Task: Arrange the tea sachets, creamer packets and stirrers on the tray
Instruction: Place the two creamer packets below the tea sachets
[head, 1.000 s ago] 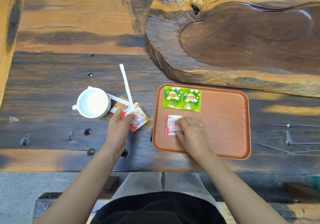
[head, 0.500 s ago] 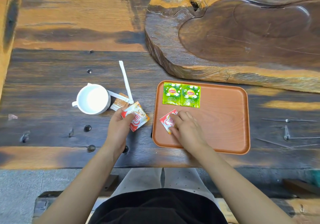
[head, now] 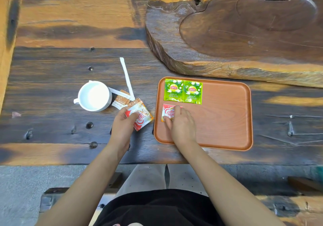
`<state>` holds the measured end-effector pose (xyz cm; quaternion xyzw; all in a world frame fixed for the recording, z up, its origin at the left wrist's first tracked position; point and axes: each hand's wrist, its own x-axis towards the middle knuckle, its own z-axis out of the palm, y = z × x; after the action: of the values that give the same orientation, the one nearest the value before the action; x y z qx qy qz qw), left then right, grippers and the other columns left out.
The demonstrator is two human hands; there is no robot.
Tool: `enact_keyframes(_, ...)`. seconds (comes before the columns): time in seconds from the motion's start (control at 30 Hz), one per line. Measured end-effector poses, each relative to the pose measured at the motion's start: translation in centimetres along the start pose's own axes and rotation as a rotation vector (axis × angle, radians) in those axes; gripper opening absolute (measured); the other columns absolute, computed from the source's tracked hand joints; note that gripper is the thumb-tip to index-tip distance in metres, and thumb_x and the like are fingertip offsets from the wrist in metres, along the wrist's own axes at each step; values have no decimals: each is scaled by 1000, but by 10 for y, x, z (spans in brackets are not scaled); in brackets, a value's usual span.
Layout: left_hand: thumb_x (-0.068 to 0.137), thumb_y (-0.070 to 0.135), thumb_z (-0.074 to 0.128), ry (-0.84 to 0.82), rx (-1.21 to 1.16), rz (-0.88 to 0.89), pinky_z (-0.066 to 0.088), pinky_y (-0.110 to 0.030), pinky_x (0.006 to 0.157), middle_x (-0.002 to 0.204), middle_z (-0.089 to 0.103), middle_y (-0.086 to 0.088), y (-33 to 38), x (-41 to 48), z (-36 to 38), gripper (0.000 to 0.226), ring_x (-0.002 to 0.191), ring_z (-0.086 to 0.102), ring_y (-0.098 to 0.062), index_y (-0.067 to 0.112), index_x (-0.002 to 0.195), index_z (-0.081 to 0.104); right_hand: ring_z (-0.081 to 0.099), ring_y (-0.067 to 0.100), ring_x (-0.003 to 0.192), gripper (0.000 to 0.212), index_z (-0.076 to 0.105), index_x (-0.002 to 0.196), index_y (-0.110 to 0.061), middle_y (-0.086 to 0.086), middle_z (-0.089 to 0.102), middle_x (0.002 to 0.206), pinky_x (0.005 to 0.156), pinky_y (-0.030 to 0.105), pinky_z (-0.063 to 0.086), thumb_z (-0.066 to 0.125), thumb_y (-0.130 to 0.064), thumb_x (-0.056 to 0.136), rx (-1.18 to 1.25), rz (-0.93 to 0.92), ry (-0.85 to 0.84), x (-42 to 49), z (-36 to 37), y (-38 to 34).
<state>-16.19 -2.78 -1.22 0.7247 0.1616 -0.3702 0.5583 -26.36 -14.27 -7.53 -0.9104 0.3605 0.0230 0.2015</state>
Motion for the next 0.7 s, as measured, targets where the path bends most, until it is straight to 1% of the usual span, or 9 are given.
enact_keyframes(0.07, 90, 4, 50, 3, -3, -4, 50, -34, 89, 115, 65, -9, 0, -1, 2, 34, 89, 64, -17, 11, 123, 55, 61, 36, 78, 33, 57, 89, -3, 18, 65, 82, 67, 39, 51, 72, -29, 76, 3, -4, 4, 0, -1, 1)
enact_keyframes(0.17, 90, 2, 49, 0, -5, 8, 51, -28, 83, 114, 64, -10, 2, -3, 6, 34, 86, 63, -15, 10, 123, 55, 60, 36, 82, 33, 57, 93, -2, 19, 65, 85, 69, 40, 50, 69, -29, 78, 12, -7, 4, 1, -2, 0)
enact_keyframes(0.33, 90, 2, 49, 13, 8, 5, 49, -37, 94, 114, 63, -8, 4, -3, 15, 34, 96, 62, -20, 12, 123, 54, 61, 37, 80, 33, 57, 91, -2, 19, 65, 83, 68, 40, 50, 71, -28, 76, 29, -15, 7, 2, -5, 1)
enact_keyframes(0.43, 90, 3, 49, 7, 8, 10, 50, -37, 93, 114, 63, -8, 3, -1, 18, 35, 96, 62, -20, 13, 124, 54, 61, 37, 76, 34, 57, 88, -3, 18, 65, 79, 65, 39, 51, 74, -28, 73, 26, -28, -9, 3, -6, 1)
enact_keyframes(0.53, 90, 2, 49, 6, 1, 12, 51, -35, 92, 113, 63, -8, 0, 0, 22, 36, 96, 62, -20, 15, 123, 54, 63, 35, 69, 39, 58, 85, -3, 16, 66, 73, 59, 36, 52, 80, -30, 65, -2, -26, -14, 4, -8, 1)
enact_keyframes(0.57, 89, 1, 49, 5, 6, 14, 51, -35, 91, 111, 64, -7, 0, 0, 23, 34, 95, 62, -20, 17, 119, 55, 63, 35, 68, 40, 58, 86, -3, 16, 66, 73, 59, 35, 52, 80, -30, 65, -1, -26, 1, 4, -11, 1)
enact_keyframes(0.63, 89, 1, 49, -5, 9, 19, 51, -35, 89, 101, 65, -4, -1, -1, 26, 27, 89, 63, -18, 20, 105, 58, 63, 35, 75, 37, 58, 91, -2, 17, 66, 78, 64, 37, 51, 74, -31, 73, 70, -13, 54, 2, -19, -2)
enact_keyframes(0.67, 89, 0, 49, -15, 9, 22, 50, -33, 87, 96, 65, -1, -1, -2, 28, 25, 85, 63, -16, 22, 96, 58, 62, 35, 81, 35, 57, 96, -2, 17, 66, 85, 68, 37, 49, 68, -31, 79, 142, 7, 59, 1, -25, -4)
enact_keyframes(0.7, 89, 0, 49, -29, 14, 23, 50, -32, 85, 91, 65, 1, -1, -3, 30, 25, 82, 62, -15, 23, 89, 58, 60, 33, 87, 33, 56, 102, -4, 16, 66, 91, 72, 37, 47, 62, -32, 84, 244, 43, 26, -1, -33, -6)
